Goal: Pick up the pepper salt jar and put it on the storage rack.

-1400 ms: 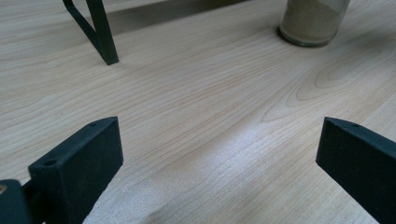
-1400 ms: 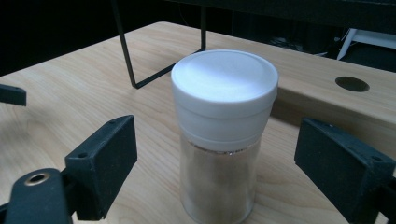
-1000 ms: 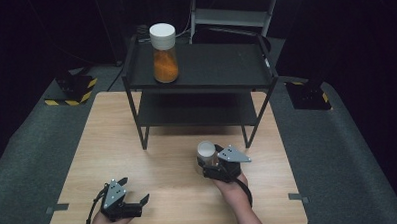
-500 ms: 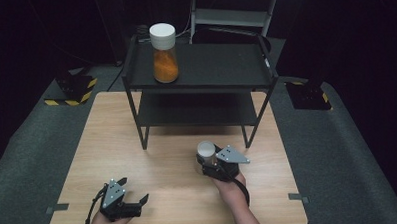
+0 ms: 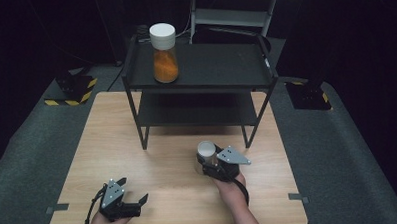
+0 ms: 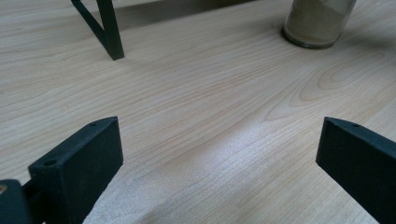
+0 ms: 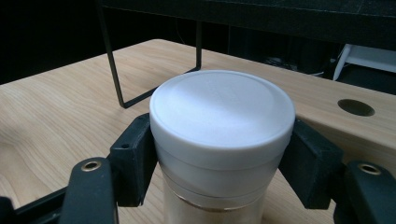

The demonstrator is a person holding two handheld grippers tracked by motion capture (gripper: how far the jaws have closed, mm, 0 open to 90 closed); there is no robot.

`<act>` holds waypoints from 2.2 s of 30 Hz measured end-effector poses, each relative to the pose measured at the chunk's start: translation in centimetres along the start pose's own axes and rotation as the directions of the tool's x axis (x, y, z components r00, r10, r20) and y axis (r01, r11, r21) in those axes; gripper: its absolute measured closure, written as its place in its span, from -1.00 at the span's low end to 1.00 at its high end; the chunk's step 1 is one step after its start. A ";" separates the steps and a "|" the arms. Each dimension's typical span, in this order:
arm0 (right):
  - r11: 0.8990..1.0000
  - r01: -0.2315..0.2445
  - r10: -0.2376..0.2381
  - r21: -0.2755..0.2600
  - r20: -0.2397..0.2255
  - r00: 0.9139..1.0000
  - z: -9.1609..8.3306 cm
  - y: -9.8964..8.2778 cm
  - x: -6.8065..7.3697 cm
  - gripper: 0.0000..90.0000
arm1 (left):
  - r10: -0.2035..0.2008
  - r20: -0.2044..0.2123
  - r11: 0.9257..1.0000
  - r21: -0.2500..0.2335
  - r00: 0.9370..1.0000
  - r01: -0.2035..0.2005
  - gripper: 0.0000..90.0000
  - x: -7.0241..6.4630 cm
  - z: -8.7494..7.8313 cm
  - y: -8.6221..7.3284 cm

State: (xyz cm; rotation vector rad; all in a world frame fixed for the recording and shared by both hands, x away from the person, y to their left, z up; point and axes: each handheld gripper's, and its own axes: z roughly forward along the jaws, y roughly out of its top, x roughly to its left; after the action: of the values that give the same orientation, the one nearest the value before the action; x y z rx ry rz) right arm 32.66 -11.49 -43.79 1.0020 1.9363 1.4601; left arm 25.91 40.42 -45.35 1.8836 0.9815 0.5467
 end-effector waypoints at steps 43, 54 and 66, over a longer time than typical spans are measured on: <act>0.993 -0.004 0.012 -0.115 0.073 0.997 -9.6 4.4 0.4 -0.25 | 0.006 0.020 1.000 0.007 1.000 -0.006 -0.99 0.1 0.0 0.1; 0.991 -0.024 0.035 -0.133 0.079 0.996 -10.3 5.4 -0.5 -0.25 | 0.006 0.016 1.000 0.008 1.000 -0.007 -0.98 -0.1 0.0 0.1; 0.986 -0.023 0.036 -0.164 0.074 0.997 -10.8 7.9 -1.4 -0.25 | 0.008 0.007 1.000 0.013 1.000 -0.008 -0.98 -0.3 0.0 0.2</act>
State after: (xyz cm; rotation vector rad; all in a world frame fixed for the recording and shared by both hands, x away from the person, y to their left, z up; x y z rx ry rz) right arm 27.26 -17.67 -33.14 1.0008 1.7240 1.5458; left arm 25.78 40.15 -45.20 1.9006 0.9758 0.5389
